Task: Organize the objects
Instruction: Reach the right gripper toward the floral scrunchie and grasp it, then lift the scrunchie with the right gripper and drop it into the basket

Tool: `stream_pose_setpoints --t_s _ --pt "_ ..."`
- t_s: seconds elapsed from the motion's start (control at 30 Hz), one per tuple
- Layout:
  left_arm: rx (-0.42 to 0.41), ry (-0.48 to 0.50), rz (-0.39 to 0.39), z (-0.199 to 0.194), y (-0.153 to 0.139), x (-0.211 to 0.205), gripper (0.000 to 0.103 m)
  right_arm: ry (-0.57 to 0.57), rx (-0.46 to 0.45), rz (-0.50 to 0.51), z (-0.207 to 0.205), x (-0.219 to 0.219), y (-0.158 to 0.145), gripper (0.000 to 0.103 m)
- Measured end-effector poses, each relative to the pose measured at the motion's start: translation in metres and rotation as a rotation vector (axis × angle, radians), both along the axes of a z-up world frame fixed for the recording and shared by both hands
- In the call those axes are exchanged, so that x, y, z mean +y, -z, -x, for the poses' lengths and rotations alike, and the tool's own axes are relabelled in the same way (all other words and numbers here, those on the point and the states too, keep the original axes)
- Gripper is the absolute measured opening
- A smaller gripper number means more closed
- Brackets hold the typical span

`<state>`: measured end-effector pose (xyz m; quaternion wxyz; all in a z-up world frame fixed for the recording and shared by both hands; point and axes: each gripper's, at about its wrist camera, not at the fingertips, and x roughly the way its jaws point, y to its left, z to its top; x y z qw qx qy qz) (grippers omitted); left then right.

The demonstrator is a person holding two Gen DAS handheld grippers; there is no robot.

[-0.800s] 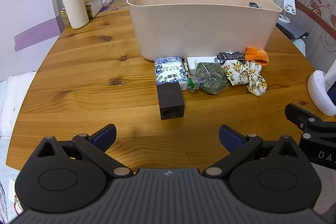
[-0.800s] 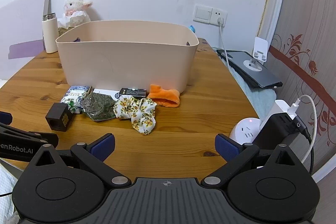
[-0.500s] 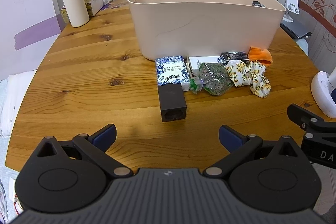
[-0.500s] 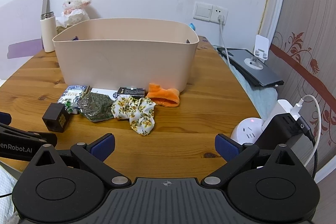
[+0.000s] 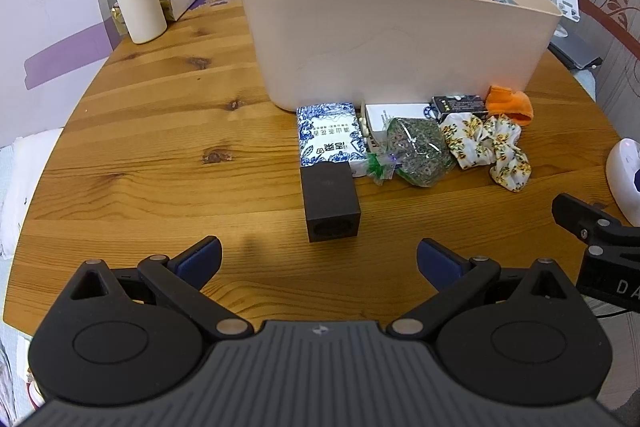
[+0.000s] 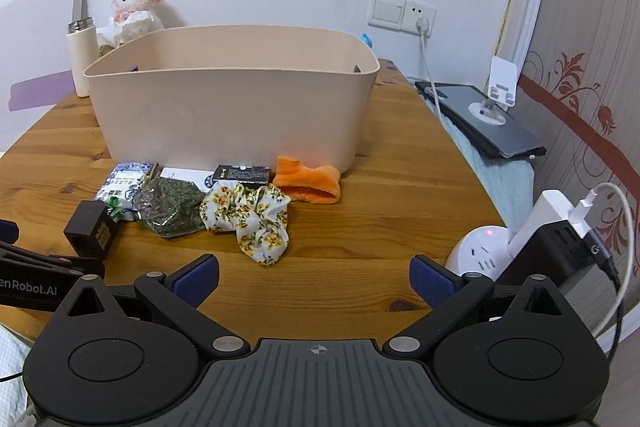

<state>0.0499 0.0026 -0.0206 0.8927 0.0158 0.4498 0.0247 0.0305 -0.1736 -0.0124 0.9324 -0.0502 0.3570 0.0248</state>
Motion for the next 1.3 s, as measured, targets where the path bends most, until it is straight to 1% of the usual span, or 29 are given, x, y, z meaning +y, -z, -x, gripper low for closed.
stream_pose_setpoints --t_s 0.4,0.53,0.8,0.9,0.97,1.0,1.03,1.07,1.1,1.13,1.17,1.2,1.23,1.27,1.3 --pt "0.058 -0.015 0.011 -0.026 0.020 0.005 0.103 -0.041 0.041 -0.021 -0.029 0.005 0.016 0.103" --pt "0.074 -0.018 0.030 -0.033 0.027 0.008 0.103 -0.047 0.051 -0.006 -0.039 0.009 0.025 0.102" --pt "0.043 -0.019 0.041 -0.047 0.029 0.011 0.103 -0.076 0.079 -0.027 -0.060 0.016 0.041 0.092" --pt "0.034 -0.009 0.044 -0.049 0.029 0.013 0.103 -0.084 0.073 -0.047 -0.065 0.018 0.044 0.089" --pt "0.029 0.010 0.044 -0.048 0.029 0.014 0.103 -0.091 0.069 -0.069 -0.067 0.018 0.045 0.083" --pt "0.026 0.019 0.043 -0.048 0.029 0.015 0.101 -0.093 0.064 -0.072 -0.068 0.019 0.045 0.081" --pt "0.019 0.027 0.042 -0.047 0.028 0.015 0.098 -0.098 0.057 -0.071 -0.068 0.020 0.044 0.075" --pt "0.006 0.031 0.042 -0.045 0.027 0.016 0.087 -0.105 0.053 -0.073 -0.068 0.022 0.044 0.065" --pt "-0.002 0.033 0.044 -0.044 0.024 0.017 0.078 -0.115 0.049 -0.076 -0.067 0.023 0.043 0.060" --pt "-0.006 0.031 0.046 -0.044 0.023 0.017 0.073 -0.122 0.046 -0.078 -0.066 0.024 0.043 0.050" --pt "-0.012 0.030 0.048 -0.043 0.021 0.018 0.064 -0.130 0.043 -0.077 -0.065 0.025 0.043 0.041" --pt "-0.015 0.030 0.049 -0.043 0.021 0.019 0.057 -0.138 0.041 -0.077 -0.064 0.027 0.043 0.037" --pt "-0.018 0.028 0.050 -0.042 0.020 0.019 0.054 -0.145 0.037 -0.076 -0.062 0.029 0.043 0.029" --pt "-0.020 0.025 0.052 -0.041 0.019 0.019 0.046 -0.155 0.033 -0.073 -0.060 0.030 0.043 0.023" --pt "-0.021 0.027 0.054 -0.041 0.018 0.019 0.034 -0.161 0.029 -0.073 -0.058 0.031 0.044 0.020"
